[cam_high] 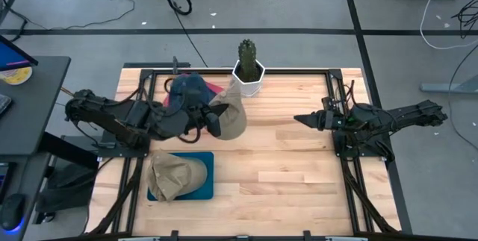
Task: Pick & Place hat
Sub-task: Put the brown cap into the blue bin
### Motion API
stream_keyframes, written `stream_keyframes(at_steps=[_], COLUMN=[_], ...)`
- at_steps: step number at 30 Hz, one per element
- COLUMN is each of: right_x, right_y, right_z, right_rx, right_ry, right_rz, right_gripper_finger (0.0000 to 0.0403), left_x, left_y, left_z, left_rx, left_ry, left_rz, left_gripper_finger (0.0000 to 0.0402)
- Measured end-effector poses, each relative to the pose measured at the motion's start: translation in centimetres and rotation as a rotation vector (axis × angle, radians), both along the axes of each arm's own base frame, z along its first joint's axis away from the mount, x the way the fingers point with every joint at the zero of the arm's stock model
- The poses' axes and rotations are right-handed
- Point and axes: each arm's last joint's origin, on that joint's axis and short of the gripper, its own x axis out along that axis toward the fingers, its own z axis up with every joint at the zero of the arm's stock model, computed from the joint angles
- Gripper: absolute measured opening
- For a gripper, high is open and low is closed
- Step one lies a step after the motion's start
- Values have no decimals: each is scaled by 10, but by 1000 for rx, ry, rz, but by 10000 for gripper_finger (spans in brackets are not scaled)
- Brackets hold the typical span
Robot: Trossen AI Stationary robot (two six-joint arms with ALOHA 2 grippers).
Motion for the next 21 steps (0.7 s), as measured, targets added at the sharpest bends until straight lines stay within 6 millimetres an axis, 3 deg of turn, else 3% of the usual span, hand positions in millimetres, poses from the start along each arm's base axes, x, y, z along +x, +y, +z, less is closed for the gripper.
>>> stream_keyframes(at_steps=[10,21], right_x=[0,1], right_y=[2,2], right_z=[-2,-3], right_rx=[-46,-125], right_ry=[29,40], right_rz=[60,58], right_gripper_finger=[231,231], left_x=[-11,18], left_y=[-35,-67], left_z=[-4,-41], left_rx=[32,-93], left_ry=[-76,-159], left_rz=[183,257], left_gripper_finger=[3,3])
